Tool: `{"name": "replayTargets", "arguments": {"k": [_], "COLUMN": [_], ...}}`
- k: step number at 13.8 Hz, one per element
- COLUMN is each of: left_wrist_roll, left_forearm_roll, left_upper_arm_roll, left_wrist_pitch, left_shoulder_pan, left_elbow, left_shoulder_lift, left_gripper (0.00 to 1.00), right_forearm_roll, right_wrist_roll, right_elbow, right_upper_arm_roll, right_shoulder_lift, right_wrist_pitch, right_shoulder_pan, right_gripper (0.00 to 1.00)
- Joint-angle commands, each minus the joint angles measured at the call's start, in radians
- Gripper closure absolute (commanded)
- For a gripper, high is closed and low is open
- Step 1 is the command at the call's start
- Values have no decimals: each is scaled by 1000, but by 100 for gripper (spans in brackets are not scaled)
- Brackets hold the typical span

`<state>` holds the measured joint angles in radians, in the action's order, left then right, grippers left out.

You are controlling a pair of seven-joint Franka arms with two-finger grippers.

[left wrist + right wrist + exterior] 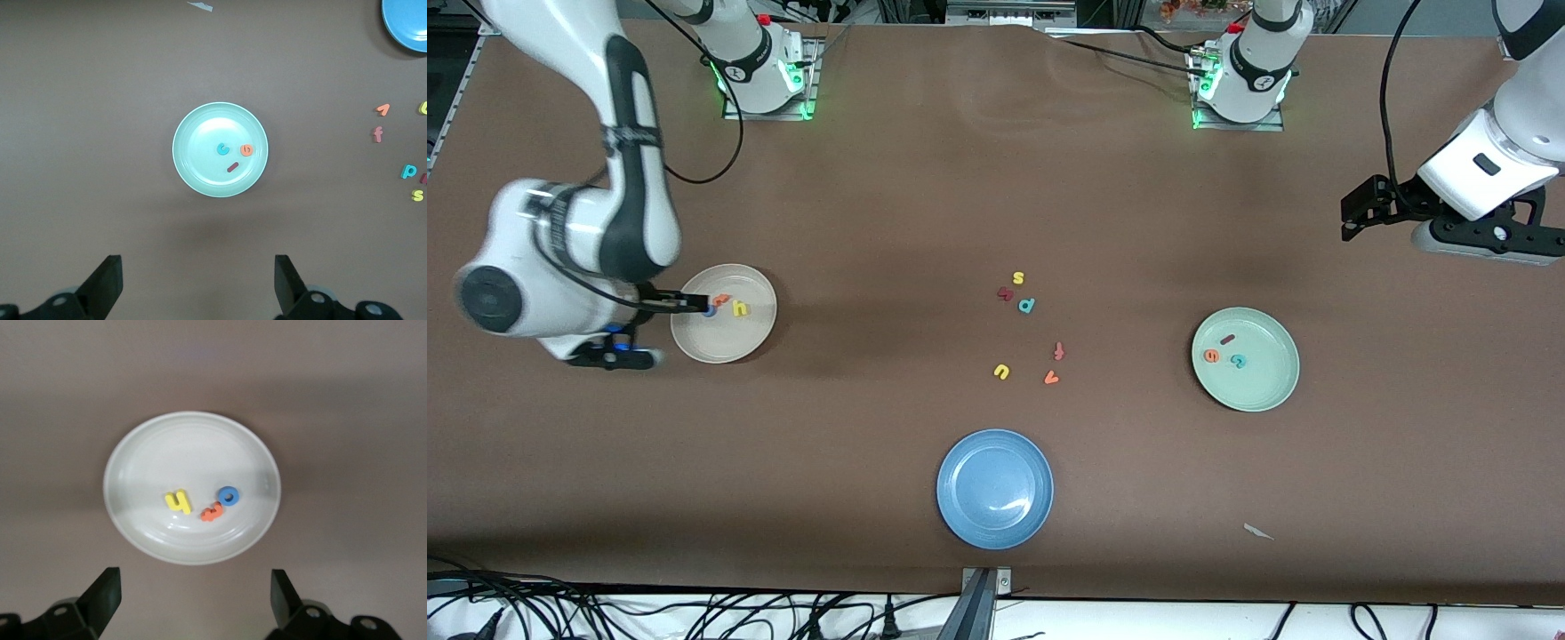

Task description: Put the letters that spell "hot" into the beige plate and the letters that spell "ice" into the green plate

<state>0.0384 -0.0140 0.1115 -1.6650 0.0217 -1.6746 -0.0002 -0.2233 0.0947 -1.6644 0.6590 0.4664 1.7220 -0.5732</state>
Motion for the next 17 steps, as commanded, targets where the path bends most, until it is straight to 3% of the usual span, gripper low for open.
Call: {"name": "replayTargets", "arguments": {"k": [1, 5, 11, 17], "left_wrist_roll": [11, 17, 23, 14], "left_forearm_roll": [20, 22, 26, 29], "left_upper_arm_roll": [-10, -13, -12, -10], "left_wrist_pitch": [25, 25, 34, 47], "left_shoulder_pan": [3, 7, 9, 7], "left_elbow": [36, 38, 38, 52], "left_shoulder_lift": [26, 22, 17, 17], "left_gripper": [0, 0, 0, 0], "right_forearm_roll": [-16, -16, -16, -18], "right_wrist_roll": [11, 8, 7, 8], "right_elbow": [164, 333, 368, 413], "right_upper_arm_roll": [33, 60, 96, 87], "right_shoulder_lift": [-12, -43, -98, -98], "right_wrist_pitch": [-151, -272, -259, -252], "right_shoulder_pan": [-4, -4, -5, 21], "right_gripper": [1, 1, 0, 0]}}
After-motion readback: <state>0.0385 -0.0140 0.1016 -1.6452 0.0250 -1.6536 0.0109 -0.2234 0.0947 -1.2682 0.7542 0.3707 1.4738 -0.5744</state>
